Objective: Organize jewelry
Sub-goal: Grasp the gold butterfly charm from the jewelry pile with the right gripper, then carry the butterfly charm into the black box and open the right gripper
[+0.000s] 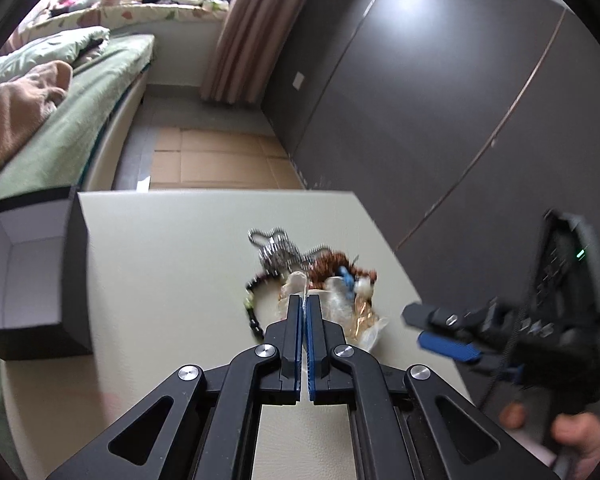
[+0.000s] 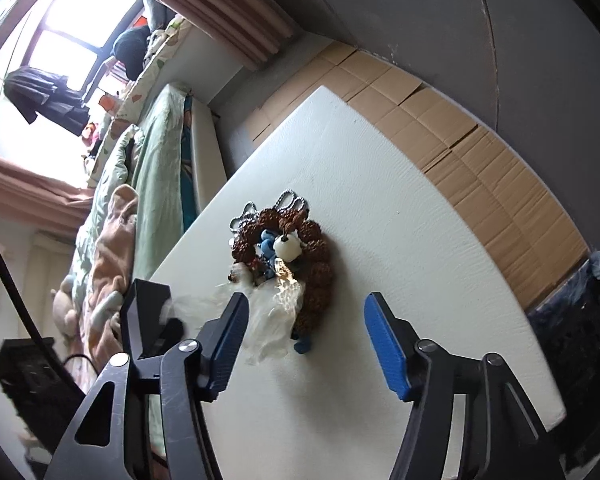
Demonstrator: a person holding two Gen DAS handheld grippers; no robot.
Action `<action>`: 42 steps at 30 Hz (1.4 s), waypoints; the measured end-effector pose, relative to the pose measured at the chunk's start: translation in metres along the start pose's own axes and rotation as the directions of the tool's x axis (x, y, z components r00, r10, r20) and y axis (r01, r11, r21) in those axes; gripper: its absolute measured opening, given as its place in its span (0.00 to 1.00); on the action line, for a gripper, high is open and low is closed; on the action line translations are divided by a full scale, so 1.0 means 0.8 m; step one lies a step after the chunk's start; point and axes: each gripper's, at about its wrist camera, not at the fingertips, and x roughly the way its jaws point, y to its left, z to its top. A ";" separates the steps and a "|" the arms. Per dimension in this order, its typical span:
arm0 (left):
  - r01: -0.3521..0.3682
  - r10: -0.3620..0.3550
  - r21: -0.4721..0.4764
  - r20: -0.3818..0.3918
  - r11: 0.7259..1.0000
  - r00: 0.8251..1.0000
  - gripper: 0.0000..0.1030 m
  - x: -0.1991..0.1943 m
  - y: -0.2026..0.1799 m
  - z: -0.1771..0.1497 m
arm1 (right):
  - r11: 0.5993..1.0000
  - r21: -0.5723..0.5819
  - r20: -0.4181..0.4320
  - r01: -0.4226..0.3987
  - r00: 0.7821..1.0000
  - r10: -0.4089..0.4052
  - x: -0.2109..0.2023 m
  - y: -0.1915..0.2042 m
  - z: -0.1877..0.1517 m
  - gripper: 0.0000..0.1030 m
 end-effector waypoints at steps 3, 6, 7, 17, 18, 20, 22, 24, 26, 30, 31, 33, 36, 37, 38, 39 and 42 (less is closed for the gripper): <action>0.015 -0.015 -0.011 0.033 1.000 0.999 0.01 -0.017 0.003 0.008 | 1.000 -0.013 -0.004 0.009 1.000 -0.010 0.006 0.006 -0.002 0.58; 0.027 -0.026 -0.017 0.065 0.999 0.998 0.01 -0.031 0.007 0.014 | 1.000 -0.026 -0.012 0.012 1.000 -0.012 0.014 0.014 -0.002 0.51; 0.029 -0.027 -0.018 0.074 0.999 0.997 0.01 -0.034 0.008 0.017 | 0.999 -0.029 -0.014 0.017 1.000 -0.017 0.017 0.014 -0.003 0.50; 0.029 -0.023 -0.052 0.117 0.998 0.993 0.01 -0.060 0.037 0.028 | 0.991 -0.060 -0.014 0.123 0.992 -0.124 0.048 0.027 0.001 0.44; 0.028 -0.021 -0.054 0.120 0.998 0.993 0.01 -0.064 0.040 0.029 | 0.990 -0.065 -0.015 0.128 0.991 -0.130 0.050 0.028 0.001 0.39; 0.022 -0.015 -0.060 0.125 0.998 0.992 0.01 -0.068 0.045 0.030 | 0.986 -0.066 -0.013 0.151 0.988 -0.152 0.052 0.027 0.003 0.25; 0.017 -0.008 -0.065 0.126 0.998 0.992 0.01 -0.071 0.049 0.030 | 0.987 -0.054 -0.004 0.153 0.988 -0.154 0.048 0.024 0.003 0.23; 0.012 -0.003 -0.070 0.129 0.997 0.992 0.01 -0.075 0.053 0.030 | 0.988 -0.041 0.003 0.150 0.989 -0.150 0.041 0.022 0.003 0.22; 0.008 0.002 -0.073 0.137 0.997 0.991 0.01 -0.082 0.058 0.032 | 0.989 -0.038 0.013 0.143 0.990 -0.143 0.033 0.020 0.002 0.20; 0.001 0.012 -0.078 0.164 0.997 0.986 0.01 -0.098 0.066 0.033 | 0.992 -0.027 0.034 0.120 0.992 -0.119 0.019 0.015 0.000 0.20; -0.002 0.016 -0.081 0.172 0.997 0.985 0.01 -0.103 0.068 0.033 | 0.994 -0.024 0.039 0.109 0.993 -0.108 0.015 0.014 0.000 0.20; -0.010 0.027 -0.089 0.188 0.996 0.982 0.01 -0.113 0.074 0.034 | 0.997 -0.016 0.045 0.076 0.996 -0.075 0.008 0.013 -0.002 0.20; -0.027 0.049 -0.106 0.213 0.994 0.976 0.01 -0.128 0.087 0.038 | 1.000 -0.020 0.054 0.023 0.998 -0.022 0.002 0.022 -0.006 0.20; -0.031 0.055 -0.113 0.219 0.993 0.974 0.01 -0.130 0.092 0.039 | 1.000 -0.028 0.057 0.008 0.998 -0.006 0.002 0.028 -0.008 0.20; -0.036 0.062 -0.121 0.226 0.992 0.972 0.01 -0.134 0.097 0.041 | 0.999 -0.036 0.059 -0.007 0.998 0.009 0.001 0.033 -0.010 0.20; -0.042 0.072 -0.131 0.233 0.990 0.970 0.01 -0.138 0.104 0.042 | 0.999 -0.045 0.058 -0.023 0.998 0.026 0.002 0.039 -0.012 0.20; -0.057 0.095 -0.156 0.248 0.986 0.964 0.01 -0.146 0.121 0.045 | 0.996 -0.075 0.055 -0.056 0.997 0.060 0.008 0.058 -0.017 0.20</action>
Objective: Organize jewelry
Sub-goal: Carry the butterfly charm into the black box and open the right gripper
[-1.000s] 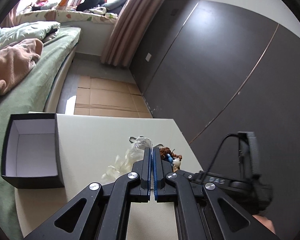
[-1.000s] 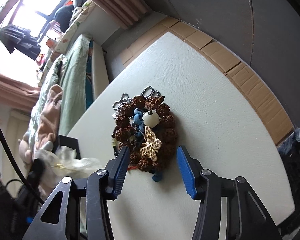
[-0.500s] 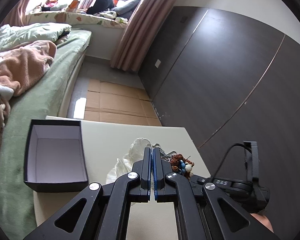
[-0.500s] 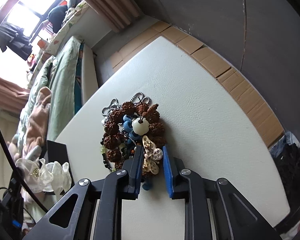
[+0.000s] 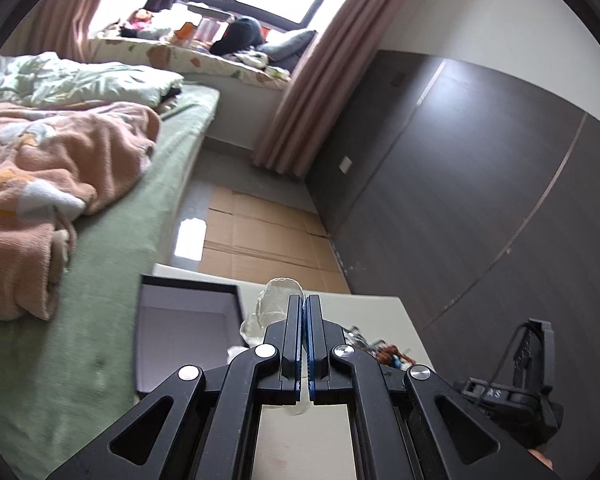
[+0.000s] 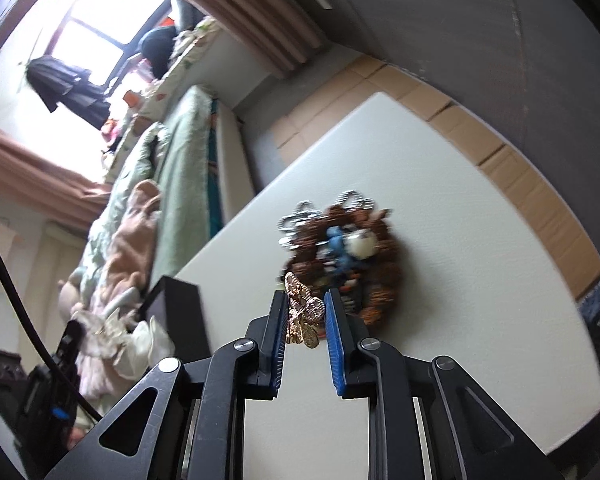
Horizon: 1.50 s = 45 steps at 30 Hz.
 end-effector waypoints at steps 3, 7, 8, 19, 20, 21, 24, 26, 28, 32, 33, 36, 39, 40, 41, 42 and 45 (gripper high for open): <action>-0.018 0.018 -0.021 0.006 1.000 1.000 0.01 0.000 0.016 0.005 | 0.999 -0.033 -0.008 -0.033 0.999 0.033 0.010 0.022 -0.006 0.20; -0.032 0.033 -0.053 0.013 0.998 0.999 0.01 -0.002 0.034 0.011 | 0.995 -0.069 -0.023 -0.073 0.997 0.071 0.024 0.050 -0.015 0.20; -0.035 0.036 -0.058 0.016 0.998 0.999 0.01 -0.003 0.037 0.013 | 0.994 -0.075 -0.027 -0.084 0.996 0.082 0.028 0.058 -0.018 0.20; -0.071 0.068 -0.132 -0.029 0.989 0.997 0.01 0.010 0.074 0.025 | 0.978 -0.134 -0.086 -0.161 0.985 0.150 0.074 0.119 -0.040 0.20; -0.087 0.080 -0.134 -0.055 0.987 0.995 0.02 0.015 0.075 0.025 | 0.977 -0.139 -0.090 -0.162 0.984 0.151 0.077 0.123 -0.042 0.20; -0.094 0.082 -0.142 -0.084 0.985 0.993 0.02 0.021 0.078 0.027 | 0.975 -0.146 -0.096 -0.165 0.984 0.152 0.081 0.129 -0.044 0.20; -0.066 0.043 -0.184 -0.124 0.981 0.991 0.07 0.032 0.087 0.028 | 0.971 -0.162 -0.103 -0.177 0.981 0.162 0.086 0.139 -0.047 0.20; -0.060 0.034 -0.203 -0.126 0.977 0.991 0.47 0.031 0.092 0.028 | 0.967 -0.172 -0.106 -0.187 0.980 0.171 0.090 0.145 -0.050 0.20; -0.058 0.039 -0.217 -0.092 0.975 0.995 0.81 0.024 0.094 0.029 | 0.962 -0.186 -0.113 -0.199 0.977 0.181 0.094 0.152 -0.051 0.20; -0.066 0.061 -0.242 -0.029 0.968 0.998 0.84 0.003 0.103 0.037 | 0.955 -0.200 -0.126 -0.217 0.973 0.194 0.102 0.164 -0.053 0.20; -0.068 0.062 -0.251 -0.030 0.966 0.998 0.84 0.003 0.105 0.039 | 0.954 -0.202 -0.127 -0.221 0.972 0.198 0.103 0.164 -0.053 0.20; -0.083 0.075 -0.280 -0.039 0.956 0.996 0.84 0.002 0.115 0.040 | 0.949 -0.209 -0.132 -0.237 0.968 0.213 0.112 0.175 -0.052 0.20; -0.094 0.085 -0.288 -0.045 0.953 0.995 0.84 0.002 0.119 0.040 | 0.941 -0.222 -0.139 -0.255 0.964 0.228 0.121 0.187 -0.051 0.20; -0.100 0.090 -0.289 -0.047 0.952 0.995 0.84 0.003 0.120 0.041 | 0.938 -0.223 -0.144 -0.264 0.961 0.237 0.125 0.191 -0.051 0.20; -0.105 0.095 -0.289 -0.048 0.952 0.994 0.84 0.002 0.120 0.041 | 0.936 -0.218 -0.152 -0.277 0.957 0.248 0.130 0.197 -0.051 0.20; -0.111 0.101 -0.289 -0.050 0.951 0.994 0.84 0.002 0.120 0.040 | 0.933 -0.208 -0.165 -0.295 0.950 0.264 0.136 0.199 -0.050 0.20; -0.113 0.100 -0.288 -0.059 0.951 0.993 0.84 0.004 0.119 0.039 | 0.915 -0.198 -0.206 -0.352 0.927 0.312 0.154 0.209 -0.050 0.21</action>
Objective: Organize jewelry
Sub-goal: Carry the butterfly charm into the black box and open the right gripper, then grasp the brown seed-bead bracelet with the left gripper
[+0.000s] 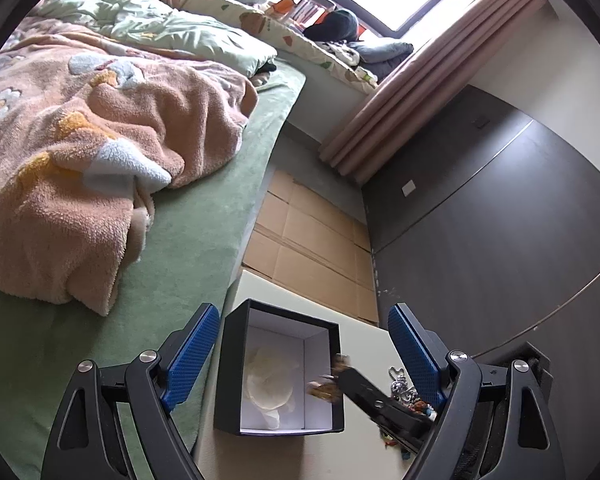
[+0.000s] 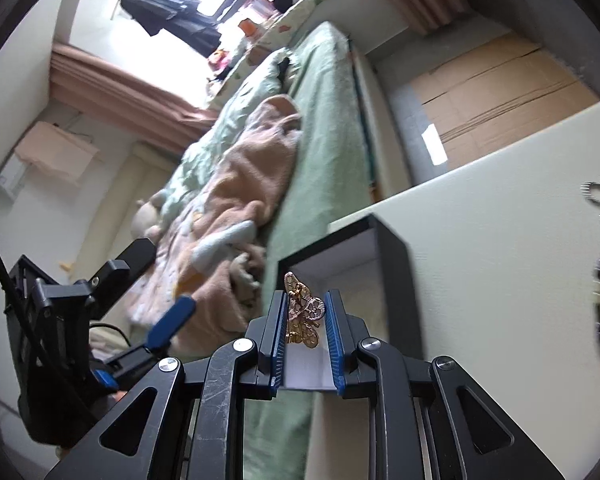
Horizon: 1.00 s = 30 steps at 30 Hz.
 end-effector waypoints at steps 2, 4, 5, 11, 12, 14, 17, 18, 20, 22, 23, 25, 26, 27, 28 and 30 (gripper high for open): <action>-0.001 0.001 0.005 -0.004 1.000 1.000 0.84 0.000 -0.001 -0.001 | 1.000 -0.005 -0.035 0.009 0.999 -0.009 0.010 0.003 -0.002 0.39; -0.003 0.003 0.013 -0.003 1.000 1.000 0.84 -0.001 -0.002 -0.003 | 1.000 0.009 -0.033 0.014 0.999 -0.014 0.009 0.000 -0.004 0.54; -0.003 0.003 0.016 -0.003 1.000 1.000 0.84 -0.002 -0.002 -0.003 | 1.000 0.015 -0.023 0.018 1.000 -0.017 0.004 -0.002 -0.005 0.56; 0.004 -0.004 0.032 -0.006 0.999 1.000 0.84 -0.004 -0.010 -0.011 | 0.996 0.041 0.020 0.076 0.997 -0.077 -0.039 -0.017 -0.003 0.56; 0.005 -0.005 0.035 -0.008 0.999 1.000 0.84 -0.004 -0.013 -0.013 | 0.995 0.046 0.029 0.090 0.995 -0.092 -0.048 -0.021 -0.004 0.56; 0.008 -0.007 0.048 -0.014 0.999 1.000 0.84 -0.002 -0.018 -0.018 | 0.991 0.061 0.049 0.118 0.991 -0.121 -0.070 -0.031 -0.006 0.56; 0.013 -0.012 0.068 -0.023 0.998 1.000 0.84 0.001 -0.028 -0.026 | 0.982 0.084 0.083 0.167 0.981 -0.174 -0.104 -0.042 -0.011 0.56; 0.015 -0.013 0.079 -0.027 0.997 1.000 0.84 0.002 -0.033 -0.030 | 0.978 0.090 0.096 0.191 0.975 -0.199 -0.115 -0.047 -0.011 0.56; 0.019 -0.016 0.096 -0.032 0.995 0.999 0.84 0.003 -0.041 -0.037 | 0.970 0.102 0.115 0.219 0.966 -0.230 -0.135 -0.054 -0.011 0.56; 0.024 -0.020 0.114 -0.038 0.993 0.999 0.84 0.004 -0.049 -0.044 | 0.964 0.119 0.125 0.238 0.960 -0.252 -0.151 -0.063 -0.011 0.56; 0.029 -0.024 0.121 -0.039 0.992 0.999 0.84 0.005 -0.053 -0.048 | 0.961 0.128 0.130 0.246 0.956 -0.262 -0.160 -0.068 -0.011 0.56; 0.036 -0.030 0.137 -0.042 0.990 0.999 0.84 0.006 -0.061 -0.054 | 0.954 0.139 0.139 0.266 0.948 -0.285 -0.175 -0.078 -0.011 0.56; 0.039 -0.033 0.146 -0.043 0.989 0.999 0.84 0.007 -0.065 -0.057 | 0.950 0.146 0.144 0.277 0.944 -0.297 -0.182 -0.083 -0.012 0.56; 0.043 -0.036 0.155 -0.044 0.987 0.998 0.84 0.009 -0.070 -0.061 | 0.946 0.154 0.147 0.284 0.941 -0.306 -0.188 -0.086 -0.012 0.56; 0.047 -0.040 0.162 -0.047 0.986 0.998 0.84 0.011 -0.074 -0.065 | 0.943 0.164 0.150 0.288 0.938 -0.313 -0.194 -0.091 -0.012 0.56; 0.055 -0.046 0.176 -0.057 0.983 0.997 0.84 0.016 -0.083 -0.072 | 0.938 0.184 0.153 0.294 0.934 -0.323 -0.203 -0.100 -0.013 0.56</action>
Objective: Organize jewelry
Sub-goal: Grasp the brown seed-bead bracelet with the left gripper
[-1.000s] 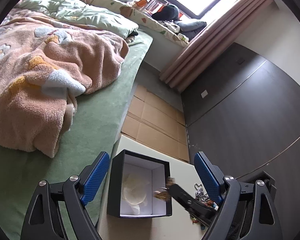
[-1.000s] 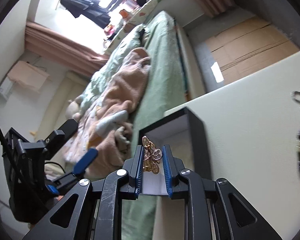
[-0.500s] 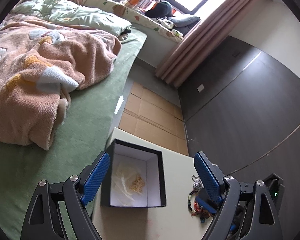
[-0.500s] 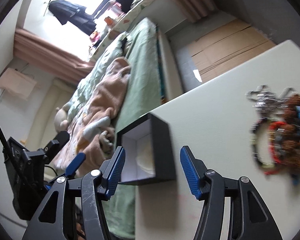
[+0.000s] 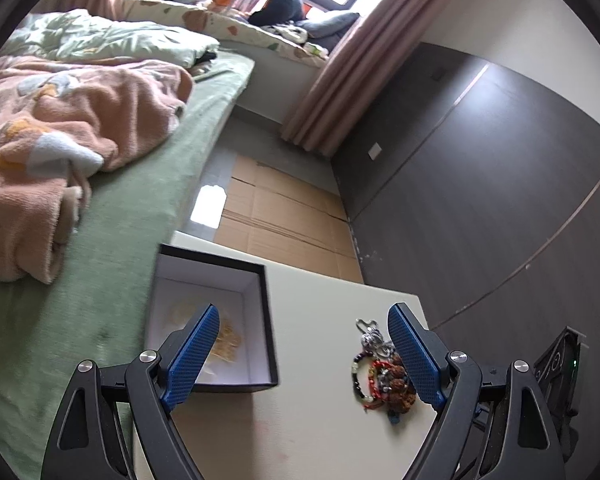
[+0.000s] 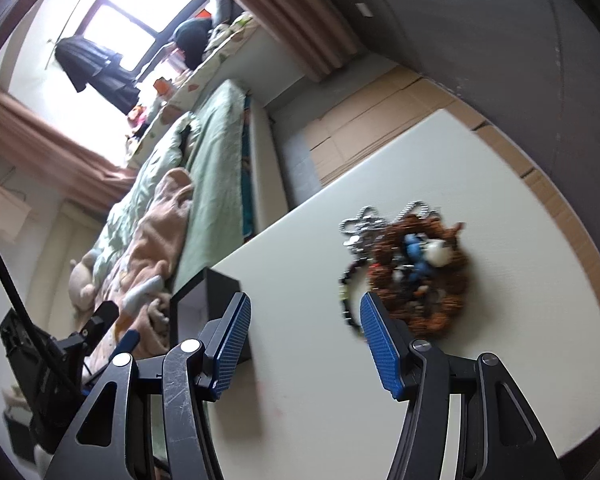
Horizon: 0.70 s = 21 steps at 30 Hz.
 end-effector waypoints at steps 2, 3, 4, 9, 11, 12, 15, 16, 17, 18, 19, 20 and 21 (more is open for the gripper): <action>0.008 -0.008 0.014 -0.010 1.000 1.000 0.84 0.006 -0.009 -0.005 | 1.000 0.013 0.003 0.017 1.000 -0.017 -0.005 -0.012 0.003 0.56; 0.012 -0.012 0.024 -0.016 1.000 1.000 0.84 0.009 -0.014 -0.008 | 0.999 0.018 0.005 0.028 1.000 -0.028 -0.008 -0.016 0.003 0.56; 0.016 -0.015 0.032 -0.019 0.999 1.000 0.84 0.012 -0.019 -0.010 | 0.999 0.025 0.006 0.040 0.999 -0.041 -0.011 -0.022 0.004 0.56; 0.037 -0.034 0.077 -0.041 0.996 0.999 0.79 0.025 -0.043 -0.019 | 0.995 0.075 -0.001 0.061 0.998 -0.061 -0.019 -0.046 0.009 0.56; 0.044 -0.039 0.096 -0.057 0.994 0.998 0.75 0.033 -0.052 -0.023 | 0.991 0.114 -0.002 0.068 0.998 -0.068 -0.023 -0.060 0.011 0.56; 0.044 -0.037 0.105 -0.061 0.994 0.997 0.75 0.036 -0.056 -0.025 | 0.988 0.137 0.002 0.070 0.997 -0.071 -0.027 -0.067 0.013 0.56; 0.045 -0.037 0.120 -0.070 0.992 0.997 0.72 0.046 -0.067 -0.032 | 0.980 0.183 0.013 0.083 0.996 -0.086 -0.038 -0.083 0.016 0.56; 0.049 -0.039 0.123 -0.080 0.991 0.996 0.69 0.051 -0.071 -0.035 | 0.977 0.197 0.017 0.086 0.996 -0.091 -0.041 -0.088 0.017 0.56; 0.054 -0.043 0.126 -0.094 0.991 0.995 0.66 0.058 -0.075 -0.038 | 0.974 0.211 0.020 0.085 0.996 -0.091 -0.044 -0.093 0.018 0.56; 0.058 -0.045 0.130 -0.103 0.990 0.994 0.65 0.063 -0.080 -0.040 | 0.971 0.225 0.022 0.082 0.996 -0.089 -0.046 -0.097 0.019 0.56; 0.061 -0.046 0.136 -0.112 0.989 0.993 0.63 0.067 -0.084 -0.043 | 0.969 0.235 0.022 0.079 0.996 -0.086 -0.046 -0.100 0.020 0.56; 0.063 -0.046 0.143 -0.121 0.988 0.992 0.61 0.072 -0.088 -0.047 | 0.966 0.247 0.023 0.074 0.996 -0.082 -0.047 -0.104 0.021 0.56; 0.067 -0.046 0.153 -0.134 0.986 0.990 0.60 0.078 -0.094 -0.051 | 0.964 0.255 0.026 0.072 0.996 -0.081 -0.049 -0.106 0.022 0.56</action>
